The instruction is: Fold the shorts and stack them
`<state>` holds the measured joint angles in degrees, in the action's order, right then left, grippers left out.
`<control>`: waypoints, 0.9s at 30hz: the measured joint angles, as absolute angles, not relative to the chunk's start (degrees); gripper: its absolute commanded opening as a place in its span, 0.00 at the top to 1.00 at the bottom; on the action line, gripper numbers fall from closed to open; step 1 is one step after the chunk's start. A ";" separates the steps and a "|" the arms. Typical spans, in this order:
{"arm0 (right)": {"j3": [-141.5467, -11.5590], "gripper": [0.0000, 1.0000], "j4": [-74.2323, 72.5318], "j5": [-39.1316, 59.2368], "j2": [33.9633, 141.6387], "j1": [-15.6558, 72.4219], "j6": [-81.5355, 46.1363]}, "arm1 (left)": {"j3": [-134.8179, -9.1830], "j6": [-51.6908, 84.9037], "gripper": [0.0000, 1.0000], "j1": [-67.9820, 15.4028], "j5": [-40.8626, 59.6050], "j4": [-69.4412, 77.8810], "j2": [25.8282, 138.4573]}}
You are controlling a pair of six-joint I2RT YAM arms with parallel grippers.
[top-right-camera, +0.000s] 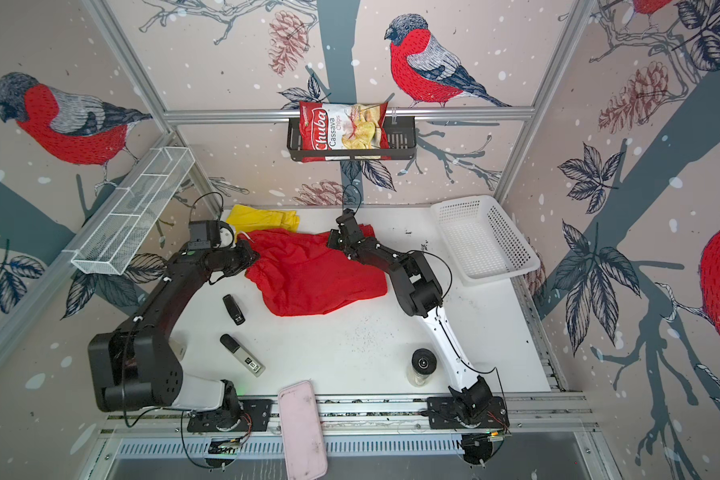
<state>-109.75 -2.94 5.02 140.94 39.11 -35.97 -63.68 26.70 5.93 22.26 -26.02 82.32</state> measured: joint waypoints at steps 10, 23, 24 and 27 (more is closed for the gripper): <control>-106.76 1.00 -1.78 3.46 137.82 44.95 -34.92 | -63.35 26.76 1.00 5.93 22.26 -26.02 81.97; -131.15 0.99 -2.55 6.39 158.74 41.69 -42.85 | -62.87 27.00 1.00 5.93 22.90 -25.91 82.85; -134.04 0.99 -3.53 6.42 160.86 41.19 -43.90 | -62.81 27.00 1.00 5.93 22.92 -25.87 82.87; -139.87 0.99 -5.67 5.45 164.92 40.32 -46.89 | -62.78 27.00 1.00 5.72 23.05 -25.80 82.94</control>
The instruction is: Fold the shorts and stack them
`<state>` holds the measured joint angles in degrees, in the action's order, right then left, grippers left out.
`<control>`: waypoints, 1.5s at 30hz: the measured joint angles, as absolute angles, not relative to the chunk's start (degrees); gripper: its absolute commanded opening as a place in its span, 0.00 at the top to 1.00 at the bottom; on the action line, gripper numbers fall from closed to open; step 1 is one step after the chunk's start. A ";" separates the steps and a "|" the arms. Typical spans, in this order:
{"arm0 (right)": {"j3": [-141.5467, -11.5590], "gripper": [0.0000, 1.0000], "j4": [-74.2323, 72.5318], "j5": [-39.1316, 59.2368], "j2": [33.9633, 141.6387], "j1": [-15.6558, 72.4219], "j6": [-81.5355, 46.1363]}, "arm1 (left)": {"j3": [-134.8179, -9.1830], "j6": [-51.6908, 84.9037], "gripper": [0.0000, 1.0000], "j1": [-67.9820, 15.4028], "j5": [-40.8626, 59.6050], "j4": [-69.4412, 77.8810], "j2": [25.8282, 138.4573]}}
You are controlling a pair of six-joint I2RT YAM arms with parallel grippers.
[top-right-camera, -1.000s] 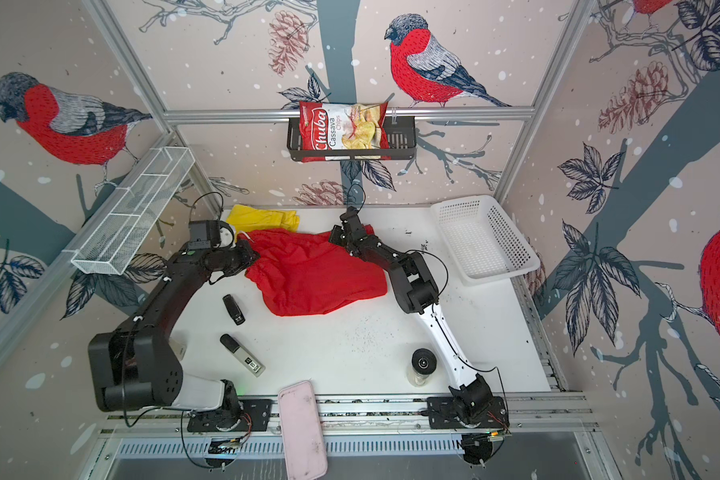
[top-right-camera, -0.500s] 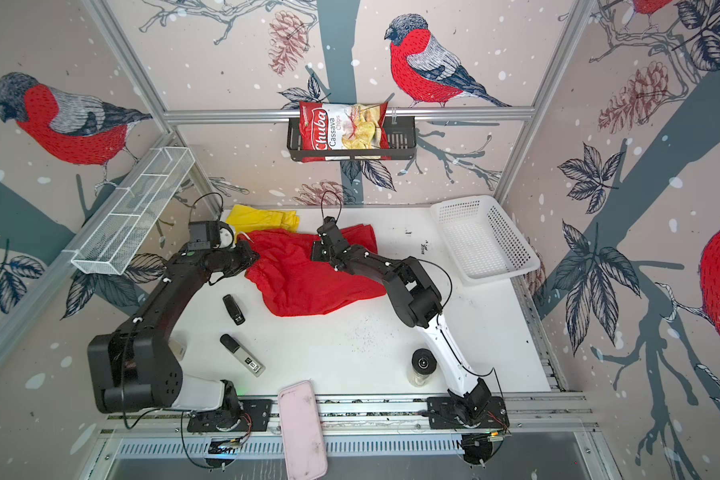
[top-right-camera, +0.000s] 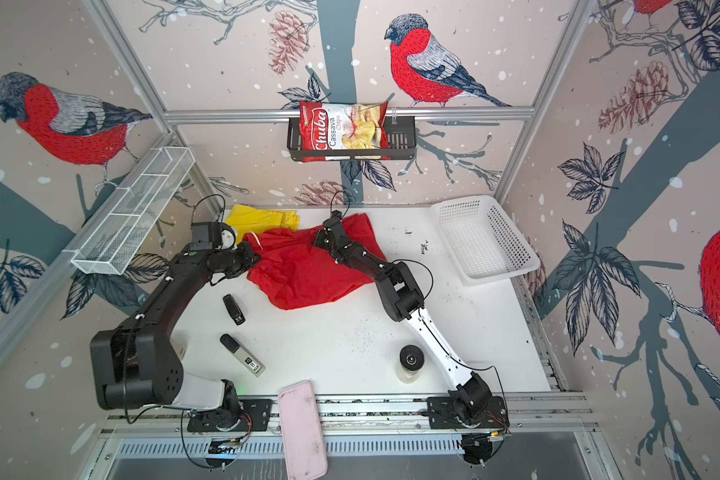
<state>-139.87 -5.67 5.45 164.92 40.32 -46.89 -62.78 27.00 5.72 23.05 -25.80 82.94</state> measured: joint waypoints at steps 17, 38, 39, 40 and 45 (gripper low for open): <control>-100.14 1.00 -8.56 -3.09 138.67 39.97 -40.16 | -64.42 26.37 1.00 3.73 20.51 -26.55 82.72; -62.70 1.00 -11.88 -11.64 115.35 39.09 -39.11 | -70.35 25.39 1.00 -1.28 16.47 -31.11 84.60; -60.49 1.00 -13.17 -11.86 114.24 39.16 -39.35 | -70.32 25.41 1.00 -1.78 16.25 -31.59 84.93; -57.36 1.00 -15.11 -12.21 112.68 39.22 -40.36 | -70.22 25.45 1.00 -2.48 15.88 -32.08 85.12; -39.64 1.00 -21.23 -15.16 101.23 39.35 -45.89 | -69.80 25.67 1.00 -6.76 15.03 -33.17 85.08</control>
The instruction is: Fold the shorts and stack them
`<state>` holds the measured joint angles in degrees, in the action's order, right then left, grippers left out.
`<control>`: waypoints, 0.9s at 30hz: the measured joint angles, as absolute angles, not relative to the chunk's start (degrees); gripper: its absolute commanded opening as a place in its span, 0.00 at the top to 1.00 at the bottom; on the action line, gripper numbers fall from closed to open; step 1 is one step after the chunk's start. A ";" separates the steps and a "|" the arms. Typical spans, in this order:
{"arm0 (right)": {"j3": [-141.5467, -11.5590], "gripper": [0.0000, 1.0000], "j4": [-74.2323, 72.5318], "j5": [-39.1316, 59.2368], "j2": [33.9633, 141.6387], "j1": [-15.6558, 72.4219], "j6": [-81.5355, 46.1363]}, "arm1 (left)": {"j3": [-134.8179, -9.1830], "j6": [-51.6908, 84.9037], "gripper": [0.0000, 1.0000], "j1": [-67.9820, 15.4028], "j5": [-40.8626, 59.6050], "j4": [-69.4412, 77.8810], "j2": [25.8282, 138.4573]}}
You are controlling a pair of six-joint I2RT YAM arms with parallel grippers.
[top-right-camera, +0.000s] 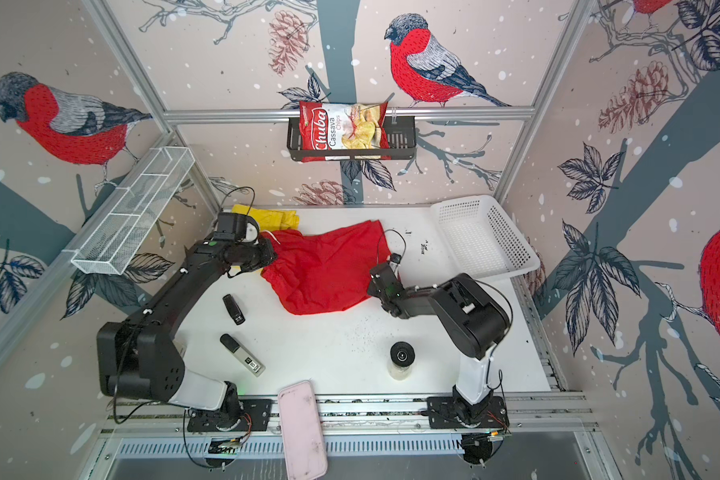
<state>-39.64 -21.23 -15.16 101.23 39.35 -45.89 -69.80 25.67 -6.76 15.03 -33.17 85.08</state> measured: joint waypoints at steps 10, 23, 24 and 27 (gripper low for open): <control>-34.33 0.99 -8.08 -21.45 81.71 42.46 -49.32 | -80.40 28.27 1.00 -8.91 13.43 -36.86 87.94; -67.81 1.00 -5.34 -5.96 106.08 42.98 -39.09 | -81.89 28.53 1.00 -9.15 13.87 -37.21 91.61; -70.72 1.00 -5.19 -3.86 108.95 42.83 -38.94 | -82.00 28.53 1.00 -9.15 13.91 -37.34 91.74; -78.46 1.00 -4.27 2.57 116.71 42.33 -38.52 | -82.83 28.51 1.00 -9.15 14.09 -37.80 92.38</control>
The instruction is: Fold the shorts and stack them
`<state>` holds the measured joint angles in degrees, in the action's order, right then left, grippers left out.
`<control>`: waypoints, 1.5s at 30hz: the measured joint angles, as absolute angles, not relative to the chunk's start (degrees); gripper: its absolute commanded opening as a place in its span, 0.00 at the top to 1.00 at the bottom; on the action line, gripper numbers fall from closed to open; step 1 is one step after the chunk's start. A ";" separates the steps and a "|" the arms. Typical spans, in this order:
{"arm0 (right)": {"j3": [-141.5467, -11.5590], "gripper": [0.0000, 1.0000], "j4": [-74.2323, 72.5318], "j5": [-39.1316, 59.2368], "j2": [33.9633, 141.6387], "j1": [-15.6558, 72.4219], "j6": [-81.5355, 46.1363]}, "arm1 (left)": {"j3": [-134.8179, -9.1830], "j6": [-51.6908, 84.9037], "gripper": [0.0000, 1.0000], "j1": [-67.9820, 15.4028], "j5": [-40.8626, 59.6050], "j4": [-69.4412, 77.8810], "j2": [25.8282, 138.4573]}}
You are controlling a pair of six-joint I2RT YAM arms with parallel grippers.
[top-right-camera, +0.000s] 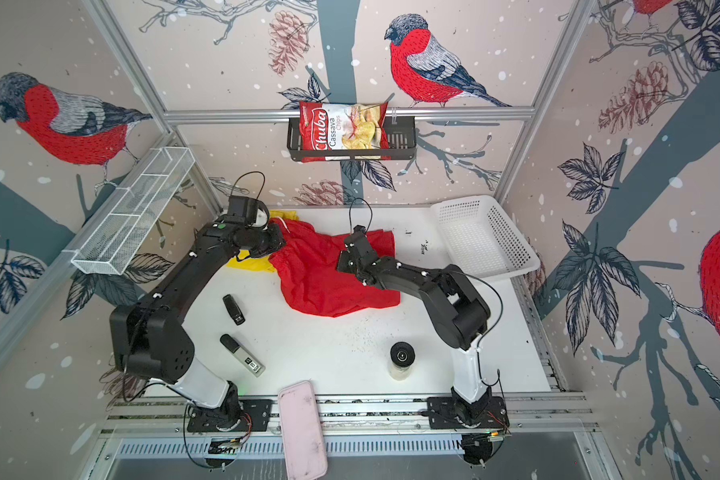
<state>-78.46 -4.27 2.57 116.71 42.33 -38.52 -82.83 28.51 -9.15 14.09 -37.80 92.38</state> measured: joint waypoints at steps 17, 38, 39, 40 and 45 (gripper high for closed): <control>-101.80 1.00 0.23 13.87 138.69 40.29 -40.82 | -81.10 28.69 1.00 -9.15 21.37 -36.21 91.18; -72.84 1.00 -11.88 6.37 115.44 38.74 -43.57 | -92.01 28.14 1.00 -9.17 17.02 -41.10 98.10; -69.01 1.00 -12.69 5.74 112.51 38.37 -43.18 | -93.97 28.21 1.00 -9.17 16.12 -41.89 99.11; -64.99 1.00 -13.02 4.80 109.67 37.80 -42.78 | -95.64 28.29 1.00 -9.17 16.05 -42.37 100.05; -47.68 1.00 -11.88 0.47 98.89 34.48 -41.91 | -105.58 28.34 1.00 -9.17 14.48 -46.48 106.69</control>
